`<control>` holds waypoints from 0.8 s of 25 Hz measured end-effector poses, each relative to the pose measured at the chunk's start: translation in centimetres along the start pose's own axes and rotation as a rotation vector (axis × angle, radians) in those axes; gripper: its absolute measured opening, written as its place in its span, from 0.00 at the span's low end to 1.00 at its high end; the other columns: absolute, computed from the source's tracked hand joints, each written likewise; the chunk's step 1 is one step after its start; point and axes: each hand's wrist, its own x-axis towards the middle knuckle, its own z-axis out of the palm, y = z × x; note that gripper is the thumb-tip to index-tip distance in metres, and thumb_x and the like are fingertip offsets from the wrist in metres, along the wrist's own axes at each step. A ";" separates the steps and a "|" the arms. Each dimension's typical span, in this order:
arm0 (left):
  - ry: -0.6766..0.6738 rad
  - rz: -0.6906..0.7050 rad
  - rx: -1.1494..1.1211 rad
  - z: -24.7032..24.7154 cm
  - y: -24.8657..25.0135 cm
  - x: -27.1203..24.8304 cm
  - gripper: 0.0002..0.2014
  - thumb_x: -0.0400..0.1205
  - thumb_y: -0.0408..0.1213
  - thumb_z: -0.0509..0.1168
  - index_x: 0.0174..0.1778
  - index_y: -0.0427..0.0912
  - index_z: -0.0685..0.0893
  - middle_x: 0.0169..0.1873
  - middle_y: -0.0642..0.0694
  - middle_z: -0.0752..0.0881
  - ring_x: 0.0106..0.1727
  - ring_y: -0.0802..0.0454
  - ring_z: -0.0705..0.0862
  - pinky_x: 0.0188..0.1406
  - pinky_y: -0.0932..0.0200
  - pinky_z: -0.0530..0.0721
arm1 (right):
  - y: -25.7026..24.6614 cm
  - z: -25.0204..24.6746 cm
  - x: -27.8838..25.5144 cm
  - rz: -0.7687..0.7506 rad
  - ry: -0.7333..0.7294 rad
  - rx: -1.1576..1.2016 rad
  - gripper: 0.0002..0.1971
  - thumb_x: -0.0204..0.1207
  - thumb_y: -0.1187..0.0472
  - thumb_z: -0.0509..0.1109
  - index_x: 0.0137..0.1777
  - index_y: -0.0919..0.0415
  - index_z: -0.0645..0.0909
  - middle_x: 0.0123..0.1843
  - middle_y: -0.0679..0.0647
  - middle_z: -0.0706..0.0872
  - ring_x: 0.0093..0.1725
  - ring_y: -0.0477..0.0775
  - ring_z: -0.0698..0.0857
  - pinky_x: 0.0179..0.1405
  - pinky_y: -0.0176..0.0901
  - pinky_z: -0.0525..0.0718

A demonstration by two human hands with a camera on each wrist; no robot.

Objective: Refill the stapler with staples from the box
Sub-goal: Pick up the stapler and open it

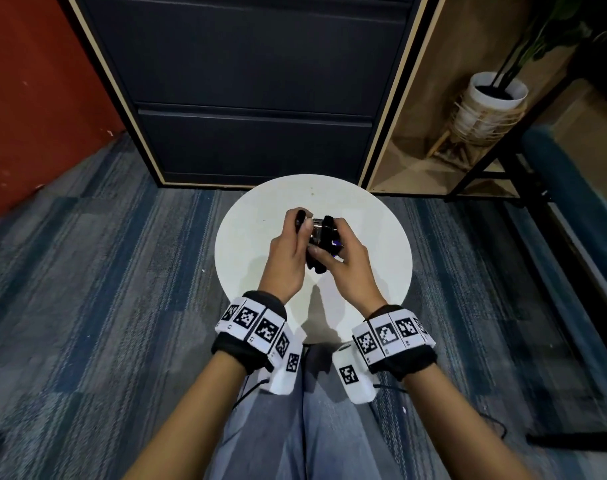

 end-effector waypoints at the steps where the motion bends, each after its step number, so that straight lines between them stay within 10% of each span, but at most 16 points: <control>1: 0.026 0.029 0.026 0.3 -0.1 -0.2 0.13 0.88 0.45 0.48 0.58 0.42 0.72 0.35 0.40 0.82 0.32 0.45 0.82 0.35 0.47 0.84 | -0.2 0.2 -0.2 -0.001 -0.009 0.045 0.11 0.78 0.63 0.69 0.57 0.62 0.74 0.44 0.57 0.84 0.38 0.55 0.84 0.37 0.58 0.84; 4: 0.147 0.018 -0.035 0.1 -0.6 -0.2 0.13 0.88 0.47 0.47 0.55 0.44 0.73 0.35 0.48 0.82 0.34 0.48 0.82 0.33 0.51 0.82 | -0.3 0.3 -0.4 0.040 -0.022 0.248 0.09 0.78 0.59 0.68 0.56 0.56 0.74 0.49 0.53 0.84 0.45 0.55 0.84 0.42 0.56 0.83; 9: 0.336 -0.413 -1.010 -2.7 -3.3 0.5 0.25 0.89 0.47 0.43 0.75 0.33 0.67 0.72 0.31 0.77 0.52 0.36 0.87 0.40 0.50 0.94 | 0.6 -1.5 -0.1 0.311 0.108 1.054 0.07 0.81 0.54 0.58 0.55 0.51 0.72 0.66 0.58 0.83 0.60 0.65 0.86 0.59 0.56 0.88; 14: 0.374 -0.368 -1.103 -2.3 -4.6 -1.0 0.24 0.90 0.42 0.44 0.78 0.31 0.62 0.73 0.30 0.76 0.46 0.39 0.90 0.46 0.46 0.91 | 2.0 -2.0 0.3 0.103 0.344 0.068 0.23 0.77 0.75 0.65 0.67 0.56 0.65 0.61 0.56 0.74 0.64 0.55 0.74 0.67 0.48 0.77; 17: 0.356 -0.377 -1.057 -2.1 -5.4 -1.3 0.23 0.90 0.43 0.44 0.77 0.33 0.63 0.72 0.31 0.77 0.44 0.41 0.91 0.46 0.48 0.91 | 2.8 -1.8 0.0 -0.212 0.086 -0.400 0.33 0.66 0.86 0.58 0.68 0.59 0.72 0.65 0.56 0.74 0.69 0.55 0.73 0.72 0.56 0.75; 20: 0.275 -0.351 -1.012 -1.2 -5.6 -1.7 0.18 0.90 0.44 0.44 0.69 0.38 0.68 0.67 0.33 0.81 0.45 0.42 0.91 0.47 0.49 0.91 | 3.0 -0.3 -0.6 -0.144 -0.122 -0.339 0.17 0.80 0.69 0.63 0.66 0.57 0.77 0.63 0.52 0.81 0.66 0.51 0.77 0.71 0.54 0.74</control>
